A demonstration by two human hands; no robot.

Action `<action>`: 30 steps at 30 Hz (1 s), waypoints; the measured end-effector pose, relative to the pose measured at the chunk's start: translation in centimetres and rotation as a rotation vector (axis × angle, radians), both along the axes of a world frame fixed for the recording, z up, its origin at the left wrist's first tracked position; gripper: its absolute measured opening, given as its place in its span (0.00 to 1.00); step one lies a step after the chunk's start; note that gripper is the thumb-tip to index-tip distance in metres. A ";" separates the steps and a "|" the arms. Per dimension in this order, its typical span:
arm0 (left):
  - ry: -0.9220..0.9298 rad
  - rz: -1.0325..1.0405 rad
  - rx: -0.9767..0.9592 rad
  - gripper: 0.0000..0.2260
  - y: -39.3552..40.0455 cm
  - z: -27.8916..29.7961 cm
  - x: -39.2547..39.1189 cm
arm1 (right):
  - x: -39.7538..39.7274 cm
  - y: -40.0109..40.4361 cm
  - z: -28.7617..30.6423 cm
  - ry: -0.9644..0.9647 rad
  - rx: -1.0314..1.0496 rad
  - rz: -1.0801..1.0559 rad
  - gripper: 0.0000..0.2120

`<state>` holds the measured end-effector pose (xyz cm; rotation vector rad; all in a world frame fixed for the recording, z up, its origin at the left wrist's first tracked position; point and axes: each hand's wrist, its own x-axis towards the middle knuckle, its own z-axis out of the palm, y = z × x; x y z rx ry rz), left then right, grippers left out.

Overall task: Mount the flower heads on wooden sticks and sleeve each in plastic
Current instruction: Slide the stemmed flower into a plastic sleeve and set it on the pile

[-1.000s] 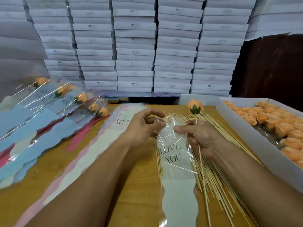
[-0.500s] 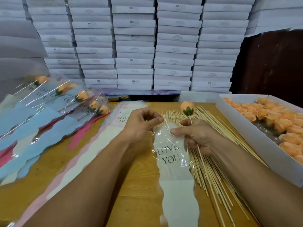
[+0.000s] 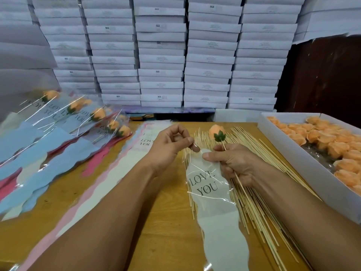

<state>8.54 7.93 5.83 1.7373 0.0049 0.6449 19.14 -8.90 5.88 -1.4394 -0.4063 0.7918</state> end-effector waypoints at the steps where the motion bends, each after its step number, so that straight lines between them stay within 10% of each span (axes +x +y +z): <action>1: 0.002 0.001 -0.004 0.04 0.1 0.0 0.0 | 0.0 0.0 0.0 -0.008 -0.006 0.022 0.20; 17: 0.260 -0.582 -0.261 0.10 0.6 -0.4 -0.3 | 2.3 -0.2 0.0 0.153 -0.031 0.019 0.12; 30: 0.381 -1.009 -0.189 0.09 -0.3 -0.6 -0.6 | 8.3 6.1 5.8 -0.158 -0.145 -0.246 0.14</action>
